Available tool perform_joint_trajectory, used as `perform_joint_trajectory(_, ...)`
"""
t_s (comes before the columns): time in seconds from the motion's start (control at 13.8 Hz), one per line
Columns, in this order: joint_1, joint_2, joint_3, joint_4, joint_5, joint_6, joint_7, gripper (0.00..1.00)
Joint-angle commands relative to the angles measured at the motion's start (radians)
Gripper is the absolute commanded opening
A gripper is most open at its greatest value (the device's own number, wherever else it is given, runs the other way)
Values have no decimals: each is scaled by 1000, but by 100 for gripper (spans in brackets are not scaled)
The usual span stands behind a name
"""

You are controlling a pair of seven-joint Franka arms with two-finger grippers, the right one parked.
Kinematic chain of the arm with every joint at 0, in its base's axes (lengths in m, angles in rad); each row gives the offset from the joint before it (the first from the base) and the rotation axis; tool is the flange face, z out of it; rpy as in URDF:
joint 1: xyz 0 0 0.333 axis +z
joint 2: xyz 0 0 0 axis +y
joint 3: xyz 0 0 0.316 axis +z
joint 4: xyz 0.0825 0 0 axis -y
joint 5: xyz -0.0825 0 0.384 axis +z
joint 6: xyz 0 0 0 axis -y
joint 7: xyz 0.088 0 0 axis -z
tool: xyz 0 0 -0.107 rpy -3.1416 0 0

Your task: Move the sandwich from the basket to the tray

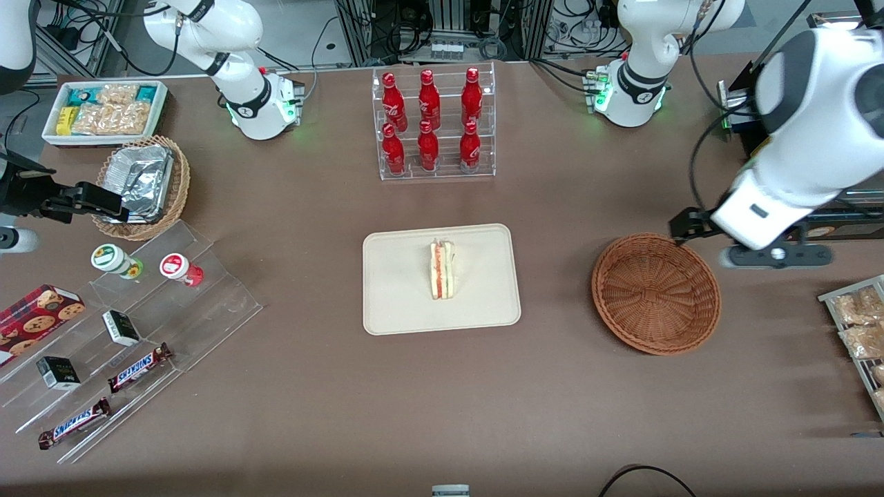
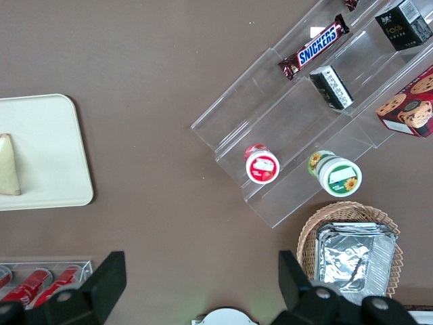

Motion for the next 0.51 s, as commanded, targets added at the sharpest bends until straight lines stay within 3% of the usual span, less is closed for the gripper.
perform_joint_trajectory(0.0,37,-58,-13,-37,-11,-49,40,100)
perform_joint_trajectory(0.44,56,-153,-10,-131,-14,-58,42,100)
